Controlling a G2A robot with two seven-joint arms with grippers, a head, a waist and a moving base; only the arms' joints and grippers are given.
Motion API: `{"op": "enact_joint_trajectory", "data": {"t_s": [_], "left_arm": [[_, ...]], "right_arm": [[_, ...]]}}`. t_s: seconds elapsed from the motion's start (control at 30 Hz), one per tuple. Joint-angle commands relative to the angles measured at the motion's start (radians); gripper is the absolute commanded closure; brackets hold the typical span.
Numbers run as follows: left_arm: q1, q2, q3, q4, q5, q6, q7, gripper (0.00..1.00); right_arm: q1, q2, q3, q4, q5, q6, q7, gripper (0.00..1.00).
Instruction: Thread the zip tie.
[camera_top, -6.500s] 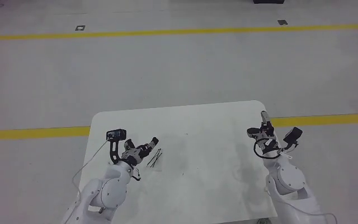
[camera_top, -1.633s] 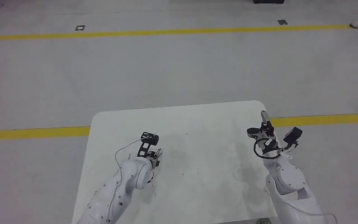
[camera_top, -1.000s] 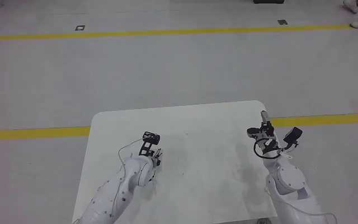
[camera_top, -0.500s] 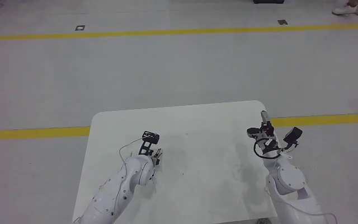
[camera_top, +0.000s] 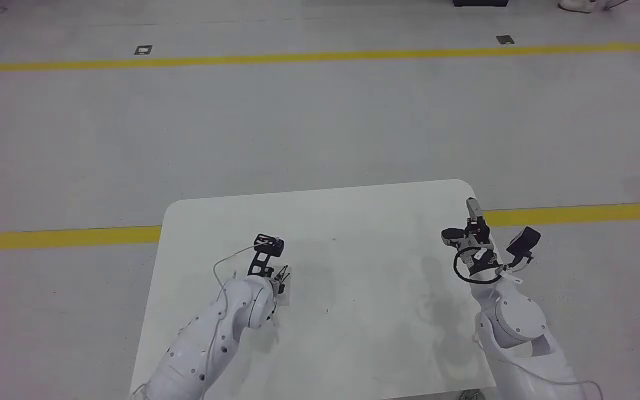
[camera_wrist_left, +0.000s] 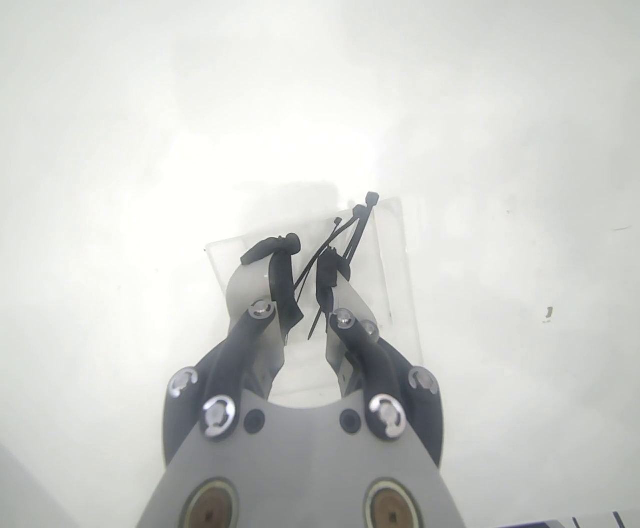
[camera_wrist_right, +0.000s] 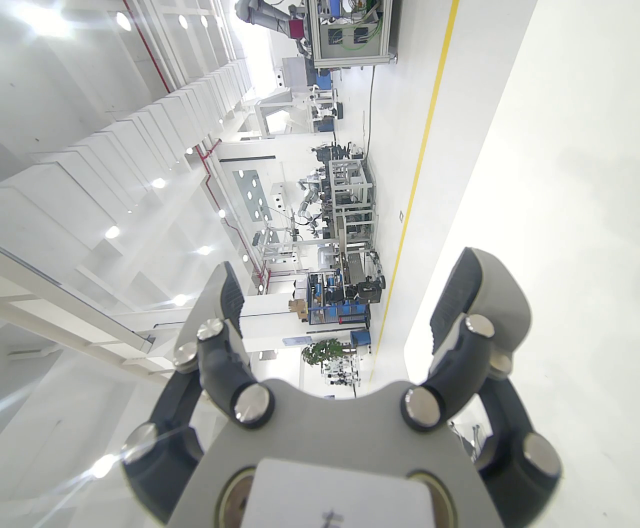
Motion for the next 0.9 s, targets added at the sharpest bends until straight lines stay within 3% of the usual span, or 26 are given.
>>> {"op": "enact_joint_trajectory", "data": {"t_s": [0.0,0.3,0.4,0.5,0.6,0.73,0.87], "left_arm": [[-0.003,-0.001,0.002,0.006,-0.003,-0.001,0.002,0.87],[-0.014,-0.005,0.009,0.024,-0.011,0.000,0.008,0.85],[-0.018,-0.006,0.013,0.034,-0.006,0.004,0.012,0.89],[-0.019,-0.008,0.015,0.037,-0.007,0.007,0.014,1.00],[-0.020,-0.008,0.017,0.038,-0.005,0.011,0.016,1.00],[-0.016,-0.007,0.014,0.027,0.001,0.015,0.015,1.00],[0.004,-0.002,0.000,-0.022,0.017,0.023,0.005,1.00]], "right_arm": [[0.000,0.000,0.000,0.000,0.000,0.000,0.000,0.00],[0.000,0.000,0.000,0.000,0.000,0.000,0.000,0.00],[0.000,0.000,0.000,0.000,0.000,0.000,0.000,0.00],[0.000,0.000,0.000,0.000,0.000,0.000,0.000,0.00],[0.000,0.000,0.000,0.000,0.000,0.000,0.000,0.00],[0.000,0.000,0.000,0.000,0.000,0.000,0.000,0.00],[0.000,0.000,0.000,0.000,0.000,0.000,0.000,0.00]]}}
